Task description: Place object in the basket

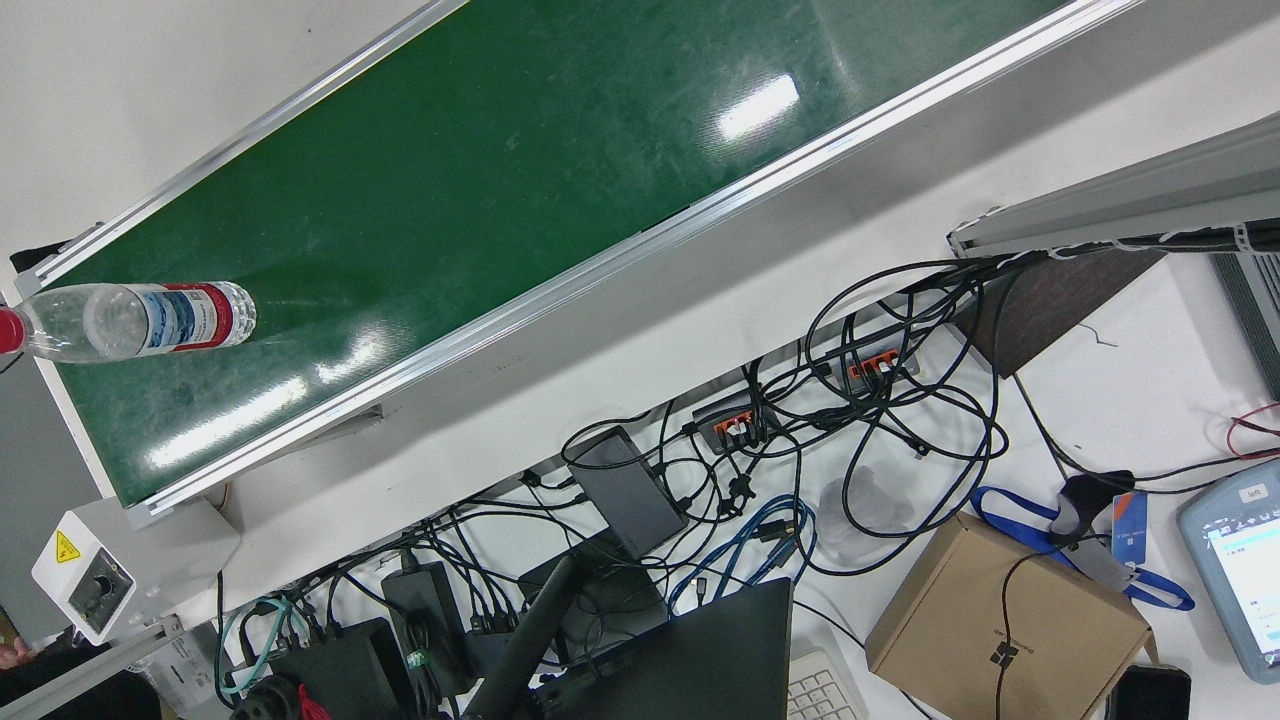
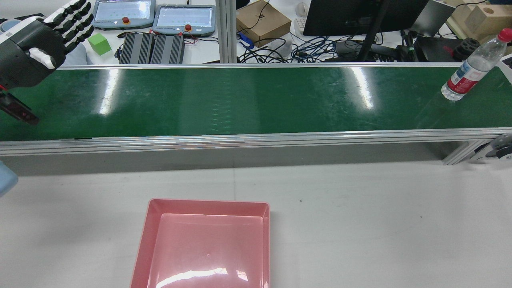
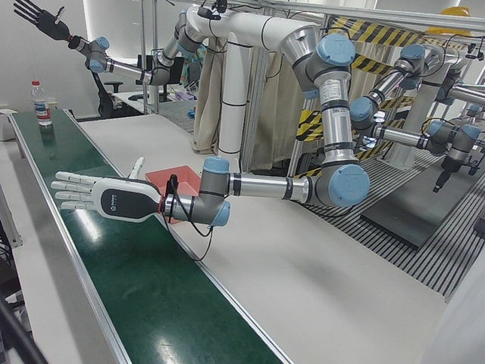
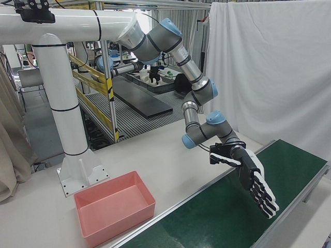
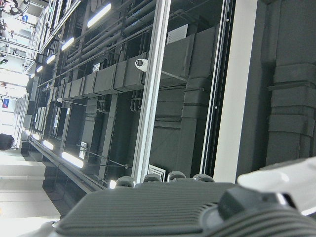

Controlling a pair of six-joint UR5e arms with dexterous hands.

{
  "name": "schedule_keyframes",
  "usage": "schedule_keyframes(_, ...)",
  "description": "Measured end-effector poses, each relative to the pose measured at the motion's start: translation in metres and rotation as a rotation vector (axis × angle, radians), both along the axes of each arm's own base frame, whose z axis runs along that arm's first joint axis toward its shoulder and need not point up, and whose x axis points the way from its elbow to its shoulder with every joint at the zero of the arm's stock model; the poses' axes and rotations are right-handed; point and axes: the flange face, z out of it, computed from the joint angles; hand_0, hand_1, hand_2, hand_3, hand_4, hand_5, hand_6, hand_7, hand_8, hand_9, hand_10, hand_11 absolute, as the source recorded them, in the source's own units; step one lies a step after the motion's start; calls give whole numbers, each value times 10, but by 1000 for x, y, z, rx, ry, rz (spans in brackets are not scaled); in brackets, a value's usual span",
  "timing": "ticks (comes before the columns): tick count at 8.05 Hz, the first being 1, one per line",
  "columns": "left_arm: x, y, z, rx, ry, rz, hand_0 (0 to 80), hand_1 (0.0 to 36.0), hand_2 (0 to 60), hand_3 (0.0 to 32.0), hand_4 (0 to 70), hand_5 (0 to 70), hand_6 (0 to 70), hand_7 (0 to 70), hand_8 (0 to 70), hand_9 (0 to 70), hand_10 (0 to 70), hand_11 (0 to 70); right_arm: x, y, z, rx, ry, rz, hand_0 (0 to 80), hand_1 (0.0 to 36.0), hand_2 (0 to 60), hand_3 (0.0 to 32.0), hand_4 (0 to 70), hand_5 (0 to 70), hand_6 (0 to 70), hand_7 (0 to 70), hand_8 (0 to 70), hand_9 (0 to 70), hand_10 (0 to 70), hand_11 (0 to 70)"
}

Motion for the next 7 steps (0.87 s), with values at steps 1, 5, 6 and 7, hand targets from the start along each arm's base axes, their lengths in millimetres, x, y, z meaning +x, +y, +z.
schedule_keyframes(1,0,0,0,0,0,0,509,26,0,26,0,55,0,0,1,8,2,15,0,0,0,-1,0,0,0,0,0,0,0,0,0,0,0,0,0,0)
schedule_keyframes(5,-3,2,8,-43,-39,-5,516,33,0,22,6,56,0,0,5,12,0,7,0,0,0,0,0,0,0,0,0,0,0,0,0,0,0,0,0,0)
schedule_keyframes(6,-5,2,10,-58,-50,-9,516,32,0,16,19,60,0,0,12,15,1,10,0,0,0,0,0,0,0,0,0,0,0,0,0,0,0,0,0,0)
schedule_keyframes(7,-6,2,11,-66,-55,-11,513,29,0,12,30,61,0,0,24,22,5,18,0,0,0,-1,0,0,0,0,0,0,0,0,0,0,0,0,0,0)
